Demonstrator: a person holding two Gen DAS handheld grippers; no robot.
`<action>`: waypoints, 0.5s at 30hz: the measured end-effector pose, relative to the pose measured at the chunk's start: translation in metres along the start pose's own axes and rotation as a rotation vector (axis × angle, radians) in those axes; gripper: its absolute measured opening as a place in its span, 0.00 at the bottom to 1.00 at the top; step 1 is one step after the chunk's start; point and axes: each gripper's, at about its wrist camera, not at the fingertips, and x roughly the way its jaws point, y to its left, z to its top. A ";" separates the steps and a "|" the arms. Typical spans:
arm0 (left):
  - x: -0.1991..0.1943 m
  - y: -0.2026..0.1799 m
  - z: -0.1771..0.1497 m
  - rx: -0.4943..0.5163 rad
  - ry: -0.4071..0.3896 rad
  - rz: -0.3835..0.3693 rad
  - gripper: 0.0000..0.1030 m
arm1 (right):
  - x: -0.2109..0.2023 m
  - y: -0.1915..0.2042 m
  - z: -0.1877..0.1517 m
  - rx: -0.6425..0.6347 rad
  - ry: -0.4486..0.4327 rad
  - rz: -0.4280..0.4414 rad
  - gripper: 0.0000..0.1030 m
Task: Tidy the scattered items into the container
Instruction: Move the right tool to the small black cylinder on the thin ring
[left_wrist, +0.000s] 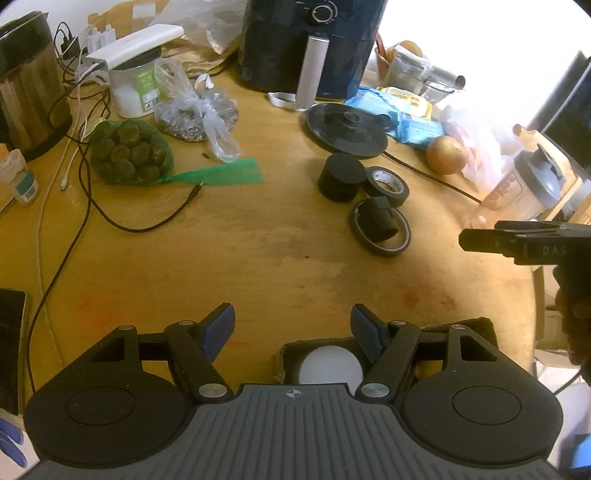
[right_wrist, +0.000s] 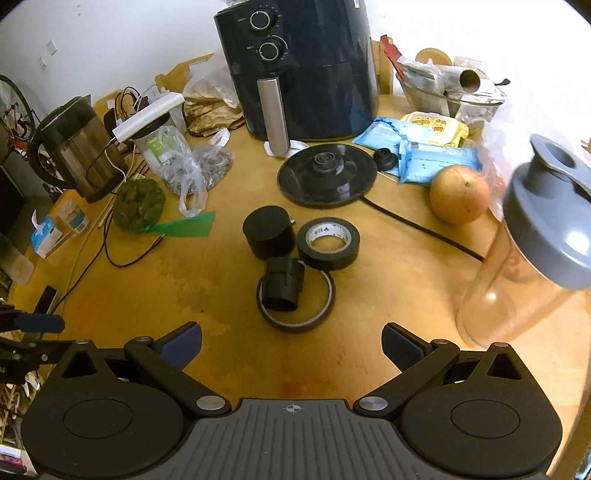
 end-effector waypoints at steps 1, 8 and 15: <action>0.000 0.002 0.000 -0.004 0.001 0.001 0.67 | 0.003 0.000 0.002 -0.002 0.000 0.001 1.00; 0.001 0.013 0.002 -0.026 0.006 0.010 0.67 | 0.025 0.006 0.015 -0.017 0.002 0.020 0.91; 0.002 0.022 0.002 -0.034 0.010 0.028 0.67 | 0.054 0.012 0.025 -0.032 0.028 0.036 0.85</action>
